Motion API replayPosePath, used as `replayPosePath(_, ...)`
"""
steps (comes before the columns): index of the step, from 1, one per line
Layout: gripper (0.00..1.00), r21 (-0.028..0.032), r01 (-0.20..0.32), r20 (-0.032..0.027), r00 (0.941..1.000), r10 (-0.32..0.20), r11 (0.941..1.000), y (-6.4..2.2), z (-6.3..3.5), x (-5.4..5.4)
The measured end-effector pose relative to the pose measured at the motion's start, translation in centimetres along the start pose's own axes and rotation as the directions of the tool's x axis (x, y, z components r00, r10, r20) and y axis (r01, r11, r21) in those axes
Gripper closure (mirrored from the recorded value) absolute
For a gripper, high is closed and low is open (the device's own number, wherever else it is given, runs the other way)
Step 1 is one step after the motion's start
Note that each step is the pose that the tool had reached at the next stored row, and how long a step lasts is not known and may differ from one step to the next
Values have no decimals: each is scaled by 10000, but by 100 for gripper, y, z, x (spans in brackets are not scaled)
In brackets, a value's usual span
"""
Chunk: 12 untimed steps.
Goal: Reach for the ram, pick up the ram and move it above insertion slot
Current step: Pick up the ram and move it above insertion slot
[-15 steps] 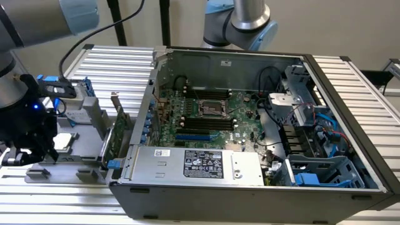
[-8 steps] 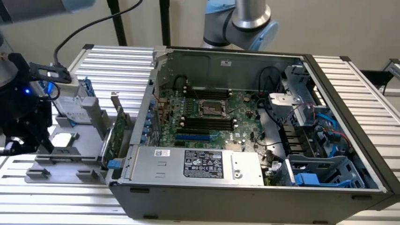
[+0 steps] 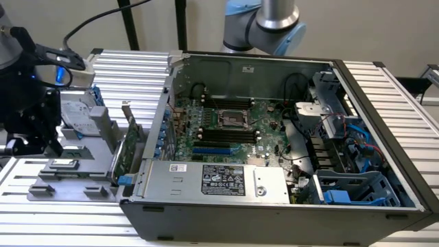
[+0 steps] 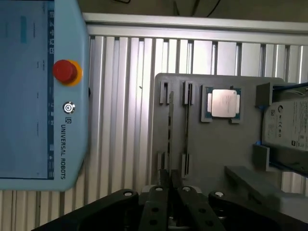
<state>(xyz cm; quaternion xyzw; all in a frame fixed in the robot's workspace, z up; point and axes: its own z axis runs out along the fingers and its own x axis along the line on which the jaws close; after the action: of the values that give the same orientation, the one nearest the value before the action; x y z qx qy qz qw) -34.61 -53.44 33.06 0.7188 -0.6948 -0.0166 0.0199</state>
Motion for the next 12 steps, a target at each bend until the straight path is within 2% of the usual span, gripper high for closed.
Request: replayPosePath(12,86,-19,5,26,10000,-5,10000,-501,-573,20)
